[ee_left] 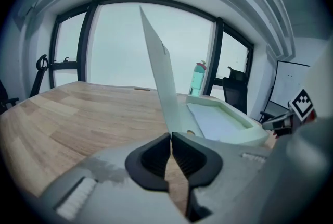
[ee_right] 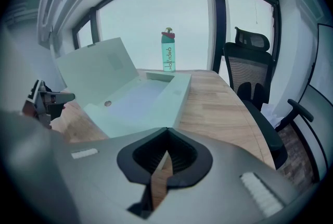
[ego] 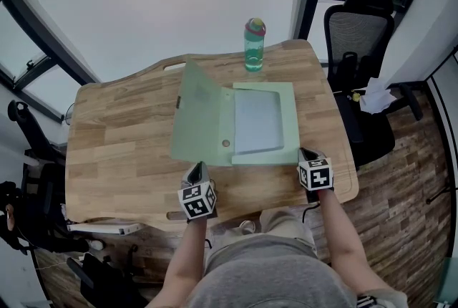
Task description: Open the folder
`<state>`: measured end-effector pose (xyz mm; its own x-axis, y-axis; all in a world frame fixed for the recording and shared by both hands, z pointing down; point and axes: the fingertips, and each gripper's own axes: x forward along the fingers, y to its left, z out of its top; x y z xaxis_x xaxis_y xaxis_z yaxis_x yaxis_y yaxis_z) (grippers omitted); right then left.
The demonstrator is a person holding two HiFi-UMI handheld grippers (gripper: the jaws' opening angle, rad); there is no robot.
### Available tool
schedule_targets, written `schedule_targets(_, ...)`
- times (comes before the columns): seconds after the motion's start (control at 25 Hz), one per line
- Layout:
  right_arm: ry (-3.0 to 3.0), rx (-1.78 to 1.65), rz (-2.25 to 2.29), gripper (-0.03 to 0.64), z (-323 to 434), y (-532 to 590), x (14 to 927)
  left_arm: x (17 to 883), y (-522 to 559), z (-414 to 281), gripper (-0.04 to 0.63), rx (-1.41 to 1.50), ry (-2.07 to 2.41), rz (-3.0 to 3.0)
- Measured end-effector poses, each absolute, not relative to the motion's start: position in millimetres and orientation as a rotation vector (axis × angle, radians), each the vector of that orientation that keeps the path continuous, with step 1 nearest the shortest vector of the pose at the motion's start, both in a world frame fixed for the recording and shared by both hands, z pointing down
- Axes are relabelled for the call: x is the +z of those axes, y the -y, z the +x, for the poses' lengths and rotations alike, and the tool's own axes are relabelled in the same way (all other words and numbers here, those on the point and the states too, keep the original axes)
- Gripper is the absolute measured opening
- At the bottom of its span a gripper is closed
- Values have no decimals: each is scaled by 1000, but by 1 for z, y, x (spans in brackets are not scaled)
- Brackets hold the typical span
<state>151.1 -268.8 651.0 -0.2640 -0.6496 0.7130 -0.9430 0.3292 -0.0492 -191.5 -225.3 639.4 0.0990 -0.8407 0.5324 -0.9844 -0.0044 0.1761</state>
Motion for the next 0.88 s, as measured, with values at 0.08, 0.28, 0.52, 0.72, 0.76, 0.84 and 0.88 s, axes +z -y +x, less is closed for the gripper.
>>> schedule_targets(0.08,2006,644,1393,0,151,269,651,645,227,-198,20,378,1795,1840)
schedule_targets(0.28,2005,641,1390,0,152,268,652,664,228,-210,34,390,1808,1752)
schedule_targets(0.52,2005,642,1388,0,151,269,651,686,229,-224,69,482,1818,1652)
schedule_targets(0.72,2008,643,1385,0,152,268,651,698,229,-228,91,516,1808,1600)
schedule_targets(0.76,2008,643,1385,0,152,269,651,700,229,-228,94,525,1806,1594)
schedule_targets(0.84,2008,641,1386,0,152,269,651,703,229,-229,98,537,1802,1577)
schedule_targets(0.88,2008,640,1386,0,152,269,651,705,229,-230,100,540,1800,1567)
